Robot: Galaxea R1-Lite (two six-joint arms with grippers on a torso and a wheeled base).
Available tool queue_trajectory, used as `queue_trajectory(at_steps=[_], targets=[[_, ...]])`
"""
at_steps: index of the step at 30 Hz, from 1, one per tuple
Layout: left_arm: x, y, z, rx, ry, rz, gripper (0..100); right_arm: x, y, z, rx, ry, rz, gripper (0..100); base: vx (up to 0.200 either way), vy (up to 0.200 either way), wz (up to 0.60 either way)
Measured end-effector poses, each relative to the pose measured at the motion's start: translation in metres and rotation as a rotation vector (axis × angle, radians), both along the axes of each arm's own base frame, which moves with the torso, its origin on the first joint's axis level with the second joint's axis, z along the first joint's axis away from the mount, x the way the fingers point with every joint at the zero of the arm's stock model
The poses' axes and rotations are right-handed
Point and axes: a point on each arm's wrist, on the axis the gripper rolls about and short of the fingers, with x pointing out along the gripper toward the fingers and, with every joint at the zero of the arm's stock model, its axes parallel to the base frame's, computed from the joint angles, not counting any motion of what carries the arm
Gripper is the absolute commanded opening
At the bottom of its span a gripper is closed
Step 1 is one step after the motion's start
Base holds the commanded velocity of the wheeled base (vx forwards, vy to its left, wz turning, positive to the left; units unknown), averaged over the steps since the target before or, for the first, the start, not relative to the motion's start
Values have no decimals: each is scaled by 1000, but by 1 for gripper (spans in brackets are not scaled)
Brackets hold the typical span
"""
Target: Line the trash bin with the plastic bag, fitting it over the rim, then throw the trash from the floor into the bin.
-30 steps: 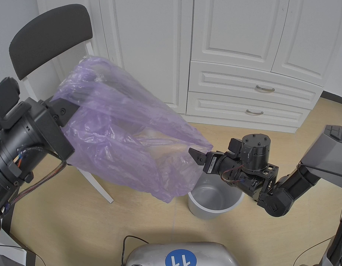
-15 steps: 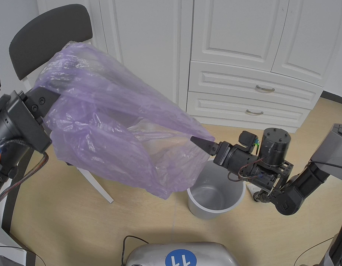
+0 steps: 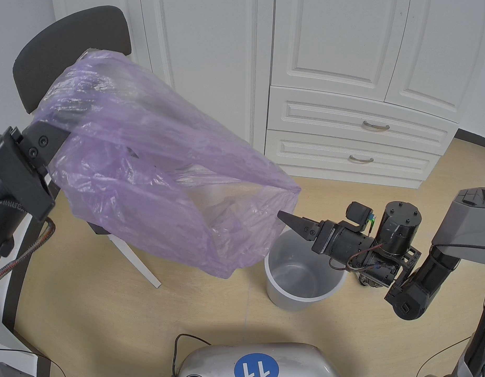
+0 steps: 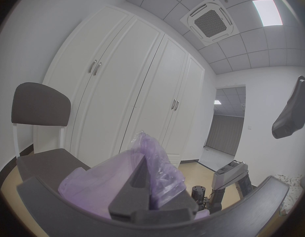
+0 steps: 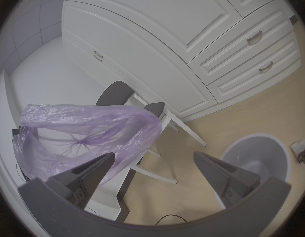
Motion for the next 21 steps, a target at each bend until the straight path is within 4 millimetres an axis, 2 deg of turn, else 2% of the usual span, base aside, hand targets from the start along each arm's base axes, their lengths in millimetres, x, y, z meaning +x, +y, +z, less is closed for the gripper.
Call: queue_trajectory(at_steps=[21], targets=[[-7,-3,-4,38,36,-48,0,-5,2,1,-42,-40,-3,100,0,0,0]])
